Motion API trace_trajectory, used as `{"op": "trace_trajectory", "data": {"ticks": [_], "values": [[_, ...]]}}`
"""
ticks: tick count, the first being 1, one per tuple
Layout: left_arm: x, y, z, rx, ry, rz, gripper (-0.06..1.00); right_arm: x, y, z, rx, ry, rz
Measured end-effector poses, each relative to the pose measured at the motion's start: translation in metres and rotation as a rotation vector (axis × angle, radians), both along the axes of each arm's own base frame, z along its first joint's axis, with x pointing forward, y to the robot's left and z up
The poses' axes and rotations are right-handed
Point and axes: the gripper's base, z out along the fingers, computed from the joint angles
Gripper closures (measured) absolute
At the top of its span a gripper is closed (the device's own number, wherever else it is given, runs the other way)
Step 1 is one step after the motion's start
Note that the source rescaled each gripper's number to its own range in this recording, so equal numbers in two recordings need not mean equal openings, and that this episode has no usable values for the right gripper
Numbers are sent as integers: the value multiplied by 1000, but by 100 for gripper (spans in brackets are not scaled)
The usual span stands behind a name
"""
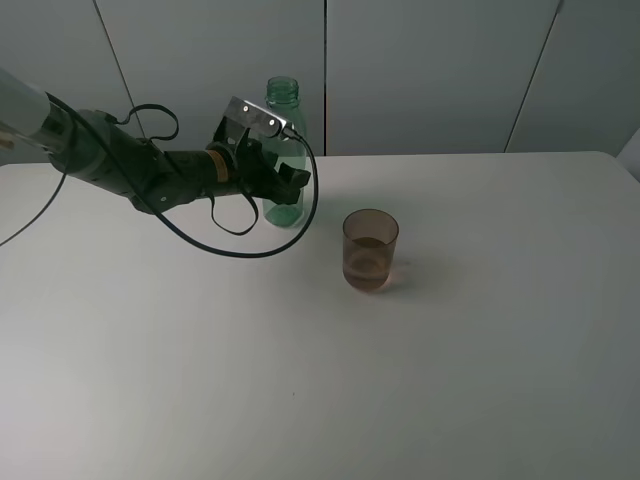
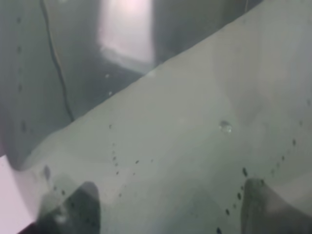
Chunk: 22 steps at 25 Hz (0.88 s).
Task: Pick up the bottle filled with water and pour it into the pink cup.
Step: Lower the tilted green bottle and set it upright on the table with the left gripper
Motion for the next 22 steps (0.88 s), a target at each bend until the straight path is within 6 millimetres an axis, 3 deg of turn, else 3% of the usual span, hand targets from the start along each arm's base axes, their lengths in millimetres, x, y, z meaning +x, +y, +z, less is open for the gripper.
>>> {"op": "trace_trajectory", "data": {"ticks": [9, 10, 11, 12, 14, 16, 22], "values": [[0, -2, 4, -38, -28, -13, 92, 0, 0, 0, 0, 0, 0], [0, -2, 4, -40, -30, -14, 66, 0, 0, 0, 0, 0, 0], [0, -2, 4, -43, -32, -15, 26, 0, 0, 0, 0, 0, 0], [0, -2, 5, -46, -33, -15, 11, 0, 0, 0, 0, 0, 0], [0, -2, 5, -47, -32, -15, 2, 0, 0, 0, 0, 0, 0], [0, -3, 5, -52, -27, -14, -1, 0, 0, 0, 0, 0, 0], [-1, -3, 4, -82, 6, -1, -2, 0, 0, 0, 0, 0, 0]]}}
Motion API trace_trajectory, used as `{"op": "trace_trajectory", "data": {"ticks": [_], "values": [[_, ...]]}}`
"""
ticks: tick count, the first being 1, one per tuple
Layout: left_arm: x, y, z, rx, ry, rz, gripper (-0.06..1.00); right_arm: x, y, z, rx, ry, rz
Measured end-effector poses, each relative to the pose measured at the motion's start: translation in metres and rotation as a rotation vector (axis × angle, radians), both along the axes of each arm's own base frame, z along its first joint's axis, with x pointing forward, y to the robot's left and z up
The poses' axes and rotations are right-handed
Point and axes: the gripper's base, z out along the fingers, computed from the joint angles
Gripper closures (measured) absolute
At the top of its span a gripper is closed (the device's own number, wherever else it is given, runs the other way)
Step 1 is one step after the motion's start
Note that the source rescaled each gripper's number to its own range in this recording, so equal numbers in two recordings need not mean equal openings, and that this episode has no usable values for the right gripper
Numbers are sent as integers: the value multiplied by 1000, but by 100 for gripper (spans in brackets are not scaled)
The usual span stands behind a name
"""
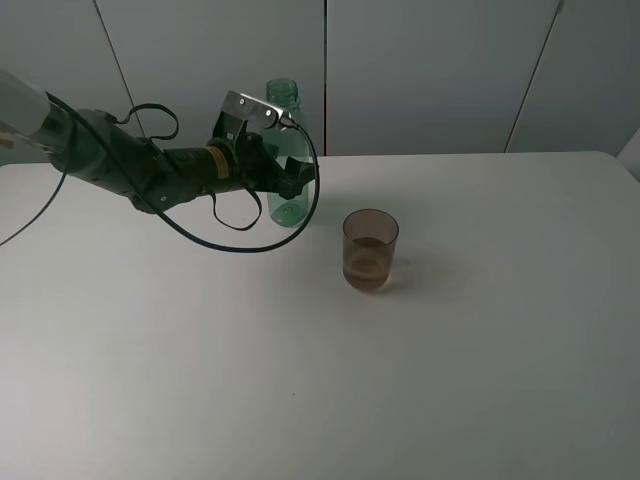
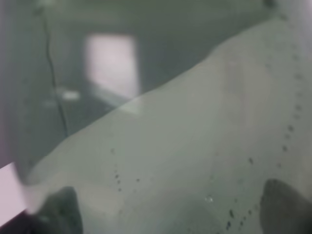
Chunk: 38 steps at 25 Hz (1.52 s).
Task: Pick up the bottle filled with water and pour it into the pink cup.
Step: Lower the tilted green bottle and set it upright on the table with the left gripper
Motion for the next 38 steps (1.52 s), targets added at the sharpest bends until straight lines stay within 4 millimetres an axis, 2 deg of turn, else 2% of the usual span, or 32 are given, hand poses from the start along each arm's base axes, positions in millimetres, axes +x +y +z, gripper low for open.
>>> {"op": "trace_trajectory", "data": {"ticks": [5, 12, 22, 26, 31, 38], "values": [[-2, 2, 9, 22, 63, 19, -4, 0, 0, 0, 0, 0, 0], [-11, 9, 22, 193, 211, 141, -4, 0, 0, 0, 0, 0, 0], [-33, -15, 24, 239, 309, 166, -4, 0, 0, 0, 0, 0, 0], [-43, -16, 26, 272, 352, 191, -5, 0, 0, 0, 0, 0, 0], [-60, -14, 50, 326, 413, 254, -4, 0, 0, 0, 0, 0, 0], [-95, 7, 92, 370, 507, 317, -4, 0, 0, 0, 0, 0, 0]]}}
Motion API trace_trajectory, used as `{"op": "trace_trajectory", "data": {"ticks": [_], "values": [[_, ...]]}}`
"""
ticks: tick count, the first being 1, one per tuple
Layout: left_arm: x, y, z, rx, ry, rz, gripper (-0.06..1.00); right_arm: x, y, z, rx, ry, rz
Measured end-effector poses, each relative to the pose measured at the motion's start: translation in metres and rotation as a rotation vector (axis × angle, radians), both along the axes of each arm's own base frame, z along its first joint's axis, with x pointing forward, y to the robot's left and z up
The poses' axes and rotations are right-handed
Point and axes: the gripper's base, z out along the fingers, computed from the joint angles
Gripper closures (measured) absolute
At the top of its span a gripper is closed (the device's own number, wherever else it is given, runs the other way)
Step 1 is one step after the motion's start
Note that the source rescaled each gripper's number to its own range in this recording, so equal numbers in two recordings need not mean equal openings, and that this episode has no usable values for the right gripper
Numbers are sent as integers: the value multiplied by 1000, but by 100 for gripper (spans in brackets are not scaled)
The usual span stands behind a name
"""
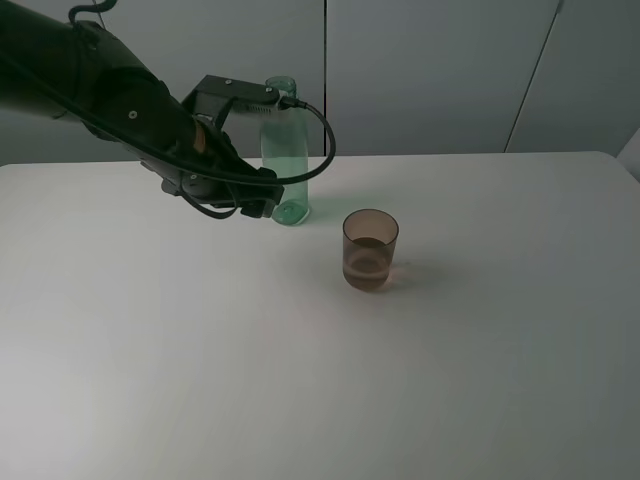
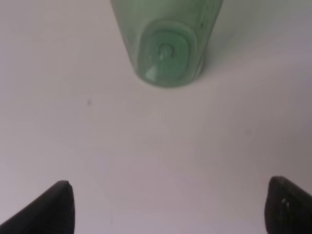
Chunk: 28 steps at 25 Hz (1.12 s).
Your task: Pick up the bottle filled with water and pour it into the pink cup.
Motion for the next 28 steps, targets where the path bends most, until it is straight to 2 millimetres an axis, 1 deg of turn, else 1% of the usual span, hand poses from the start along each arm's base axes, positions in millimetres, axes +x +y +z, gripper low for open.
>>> {"op": "trace_trajectory", "data": {"ticks": [3, 7, 9, 13, 18, 22, 28], "values": [[-23, 13, 21, 0, 28, -6, -6, 0, 0, 0, 0, 0, 0], [-58, 36, 53, -33, 6, -28, -6, 0, 0, 0, 0, 0, 0], [-79, 50, 67, -51, -22, -61, -6, 0, 0, 0, 0, 0, 0], [-117, 78, 87, -77, -58, -77, -6, 0, 0, 0, 0, 0, 0], [-154, 119, 100, -75, -54, 2, -6, 0, 0, 0, 0, 0, 0], [-182, 152, 102, -77, -59, 104, -6, 0, 0, 0, 0, 0, 0], [-223, 189, 111, -120, -145, 273, -6, 0, 0, 0, 0, 0, 0]]}}
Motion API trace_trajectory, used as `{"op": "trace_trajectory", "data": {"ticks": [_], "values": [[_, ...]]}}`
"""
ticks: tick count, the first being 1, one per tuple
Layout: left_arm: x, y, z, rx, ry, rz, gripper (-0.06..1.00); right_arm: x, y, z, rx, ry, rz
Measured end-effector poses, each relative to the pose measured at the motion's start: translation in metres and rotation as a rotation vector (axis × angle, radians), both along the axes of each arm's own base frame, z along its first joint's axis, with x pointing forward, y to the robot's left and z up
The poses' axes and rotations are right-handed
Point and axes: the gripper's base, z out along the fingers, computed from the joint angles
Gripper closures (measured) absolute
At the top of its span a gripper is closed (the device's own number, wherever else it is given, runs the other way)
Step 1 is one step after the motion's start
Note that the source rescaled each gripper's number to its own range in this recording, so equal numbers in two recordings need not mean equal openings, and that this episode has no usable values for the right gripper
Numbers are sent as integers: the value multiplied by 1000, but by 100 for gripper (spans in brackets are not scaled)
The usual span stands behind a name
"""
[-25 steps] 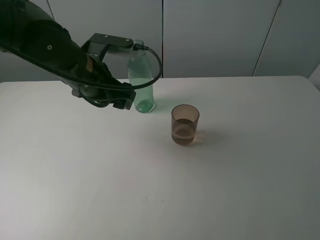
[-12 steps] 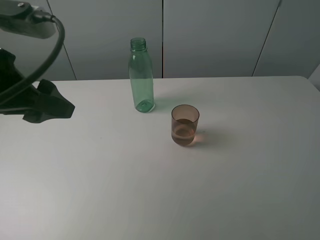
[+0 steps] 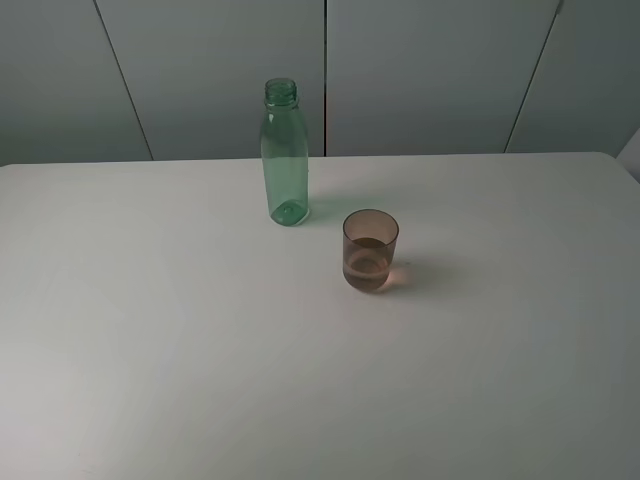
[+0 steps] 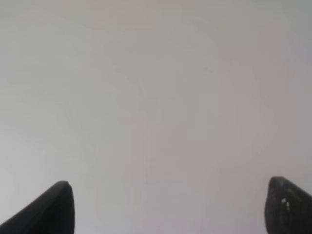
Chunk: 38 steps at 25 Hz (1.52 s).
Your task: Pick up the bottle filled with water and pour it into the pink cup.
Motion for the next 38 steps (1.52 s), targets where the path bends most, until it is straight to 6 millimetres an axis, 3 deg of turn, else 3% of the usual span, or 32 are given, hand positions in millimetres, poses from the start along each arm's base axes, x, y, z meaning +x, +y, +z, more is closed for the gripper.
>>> {"op": "trace_trajectory", "data": {"ticks": [4, 8, 16, 38], "values": [[-26, 17, 4, -6, -63, 130, -6, 0, 0, 0, 0, 0, 0], [-52, 26, -5, 32, -143, 224, -6, 0, 0, 0, 0, 0, 0], [-88, 22, -20, 42, -353, 237, -6, 0, 0, 0, 0, 0, 0], [-89, 22, -28, 58, -327, 157, -6, 0, 0, 0, 0, 0, 0]]}}
